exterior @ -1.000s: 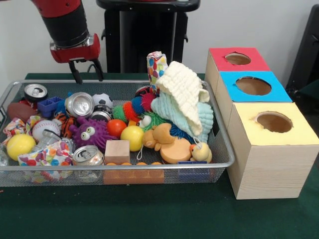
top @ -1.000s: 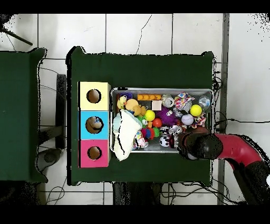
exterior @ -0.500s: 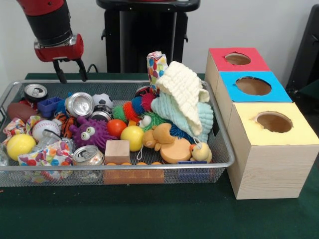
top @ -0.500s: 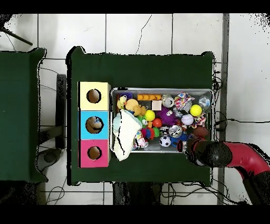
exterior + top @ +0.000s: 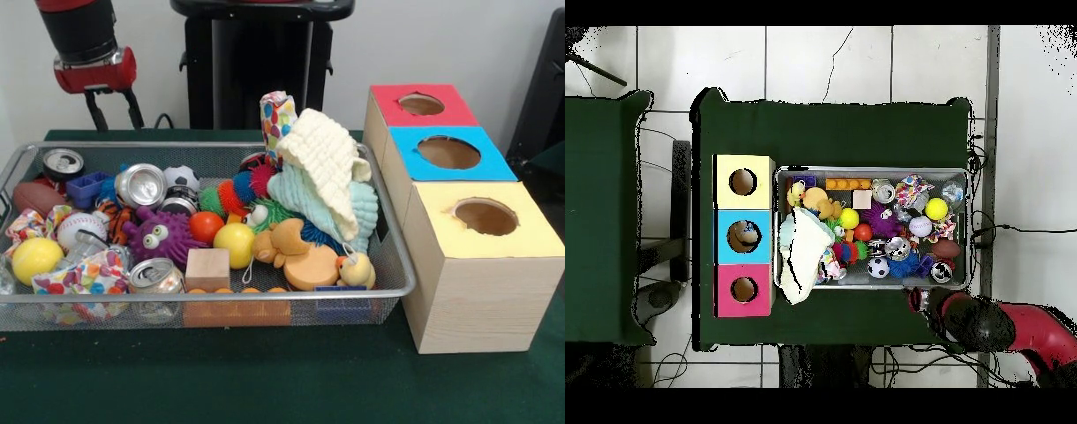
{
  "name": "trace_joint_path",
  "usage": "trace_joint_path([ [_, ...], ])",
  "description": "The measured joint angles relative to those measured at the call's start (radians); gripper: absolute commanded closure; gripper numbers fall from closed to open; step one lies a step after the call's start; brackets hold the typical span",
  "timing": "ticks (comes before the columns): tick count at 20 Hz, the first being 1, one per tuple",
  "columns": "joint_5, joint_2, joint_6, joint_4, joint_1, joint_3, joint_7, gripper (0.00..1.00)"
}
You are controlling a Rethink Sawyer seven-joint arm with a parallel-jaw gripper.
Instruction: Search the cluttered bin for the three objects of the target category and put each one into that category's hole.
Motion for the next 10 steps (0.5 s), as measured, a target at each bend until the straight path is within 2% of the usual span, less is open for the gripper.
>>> trace_joint_path([
  [10, -0.061, -0.001, -0.023, 0.053, -0.053, -0.013, 0.0, 0.0],
])
